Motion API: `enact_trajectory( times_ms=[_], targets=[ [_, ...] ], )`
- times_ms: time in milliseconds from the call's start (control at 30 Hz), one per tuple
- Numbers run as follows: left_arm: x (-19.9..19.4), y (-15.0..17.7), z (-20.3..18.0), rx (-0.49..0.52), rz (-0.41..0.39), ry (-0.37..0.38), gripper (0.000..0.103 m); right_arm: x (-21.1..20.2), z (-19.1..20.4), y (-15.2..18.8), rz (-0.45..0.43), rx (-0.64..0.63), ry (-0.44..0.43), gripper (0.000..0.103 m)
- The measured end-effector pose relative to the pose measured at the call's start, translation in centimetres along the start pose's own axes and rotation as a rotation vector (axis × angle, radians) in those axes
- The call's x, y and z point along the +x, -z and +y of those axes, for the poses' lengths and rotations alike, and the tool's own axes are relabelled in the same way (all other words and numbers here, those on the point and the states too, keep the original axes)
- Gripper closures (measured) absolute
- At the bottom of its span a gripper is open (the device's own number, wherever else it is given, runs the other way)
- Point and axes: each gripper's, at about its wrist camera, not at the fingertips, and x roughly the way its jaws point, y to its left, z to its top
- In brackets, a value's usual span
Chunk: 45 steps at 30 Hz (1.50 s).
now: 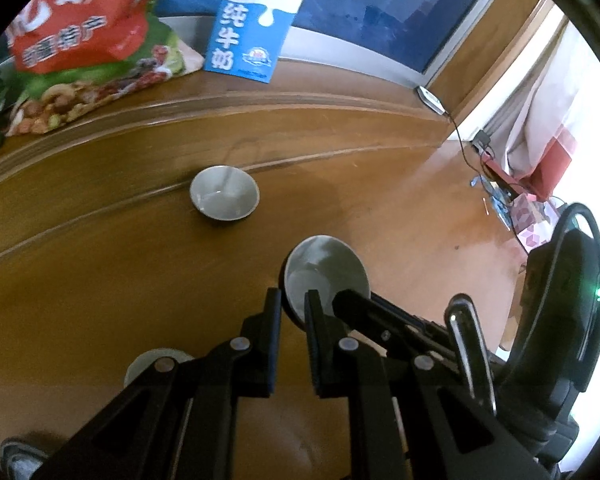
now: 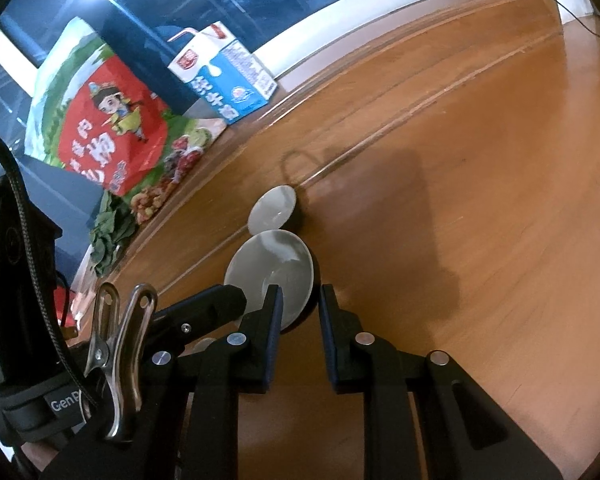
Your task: Organize plates and bowls
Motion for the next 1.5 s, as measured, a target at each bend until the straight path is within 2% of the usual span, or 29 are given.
enact_trajectory(
  times_ms=[533,1133,1500],
  targets=[
    [-3.7,2.3,4.1,-0.074,-0.035,-0.051,0.091,1.2,4.4,2.2,0.043,-0.066,-0.057,0.082],
    [-3.8,4.7,7.6,-0.148,0.012,-0.058,0.091,3.5,6.0,4.5,0.115,-0.075,-0.046,0.082],
    [-3.6,4.9,8.6,-0.176,0.025,-0.063,0.091,4.4,6.7,5.1,0.135,-0.098,-0.035,0.082]
  ],
)
